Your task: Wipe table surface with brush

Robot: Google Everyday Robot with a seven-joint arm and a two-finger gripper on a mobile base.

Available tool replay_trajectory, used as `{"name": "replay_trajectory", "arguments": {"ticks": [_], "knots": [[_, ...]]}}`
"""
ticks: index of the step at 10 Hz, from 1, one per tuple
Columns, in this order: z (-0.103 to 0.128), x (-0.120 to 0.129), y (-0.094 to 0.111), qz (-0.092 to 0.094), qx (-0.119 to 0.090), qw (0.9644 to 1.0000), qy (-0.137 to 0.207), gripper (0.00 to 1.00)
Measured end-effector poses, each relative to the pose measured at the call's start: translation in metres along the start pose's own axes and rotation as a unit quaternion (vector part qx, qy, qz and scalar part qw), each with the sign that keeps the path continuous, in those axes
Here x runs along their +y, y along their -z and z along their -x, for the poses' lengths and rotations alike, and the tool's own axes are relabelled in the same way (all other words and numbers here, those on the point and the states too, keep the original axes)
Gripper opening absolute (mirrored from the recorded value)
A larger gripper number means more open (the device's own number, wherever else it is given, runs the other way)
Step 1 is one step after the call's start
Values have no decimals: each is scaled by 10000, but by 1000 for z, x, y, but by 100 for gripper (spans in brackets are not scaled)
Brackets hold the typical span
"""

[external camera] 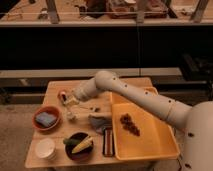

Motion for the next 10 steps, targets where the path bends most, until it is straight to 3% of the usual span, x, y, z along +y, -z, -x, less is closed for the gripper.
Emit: {"name": "replay_trajectory", "arguments": {"ticks": [5, 8, 10], "knots": [[-9, 44, 13, 195, 24, 9998, 103, 0], [-27, 44, 47, -1, 87, 9999, 57, 0], [-37, 38, 57, -114, 142, 9998, 1, 0]]}}
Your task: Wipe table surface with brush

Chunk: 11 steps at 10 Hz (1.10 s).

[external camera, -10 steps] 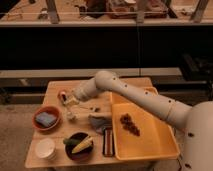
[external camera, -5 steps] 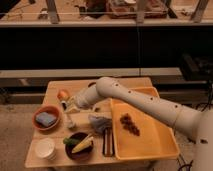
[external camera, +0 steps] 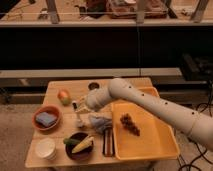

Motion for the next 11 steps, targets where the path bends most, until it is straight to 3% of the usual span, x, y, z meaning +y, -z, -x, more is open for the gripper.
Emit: {"name": "replay_trajectory", "arguments": {"ticks": [2, 5, 8, 11], "knots": [[-4, -17, 5, -175, 42, 9998, -39, 0], [3, -51, -4, -276, 91, 9996, 9, 0], [24, -56, -34, -188, 75, 9997, 119, 0], [37, -43, -63, 6, 47, 9999, 165, 0]]}}
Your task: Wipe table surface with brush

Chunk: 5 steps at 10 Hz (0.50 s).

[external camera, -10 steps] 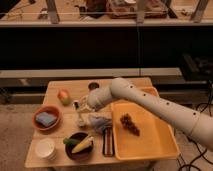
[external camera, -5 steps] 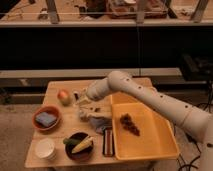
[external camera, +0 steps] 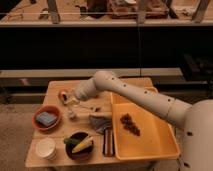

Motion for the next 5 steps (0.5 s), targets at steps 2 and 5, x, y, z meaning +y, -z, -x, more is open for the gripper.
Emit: {"name": "replay_trajectory", "arguments": {"ticks": [2, 5], "knots": [[1, 18, -2, 167, -57, 9998, 32, 0], [2, 56, 9, 464, -104, 9988, 152, 0]]}}
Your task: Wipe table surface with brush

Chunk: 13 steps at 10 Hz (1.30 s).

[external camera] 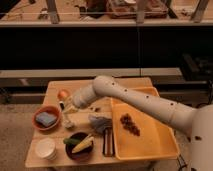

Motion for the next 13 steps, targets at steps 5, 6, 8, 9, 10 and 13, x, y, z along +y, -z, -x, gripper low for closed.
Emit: {"name": "replay_trajectory", "arguments": {"ticks": [5, 6, 8, 9, 10, 13], "knots": [[-31, 16, 38, -64, 225, 9997, -92, 0], [-40, 10, 49, -203, 281, 9993, -162, 0], [-47, -5, 62, -440, 353, 9981, -252, 0], [-47, -15, 66, -536, 359, 9975, -272, 0], [-45, -23, 67, -598, 359, 9972, -266, 0], [-23, -43, 45, -589, 282, 9977, -161, 0]]}}
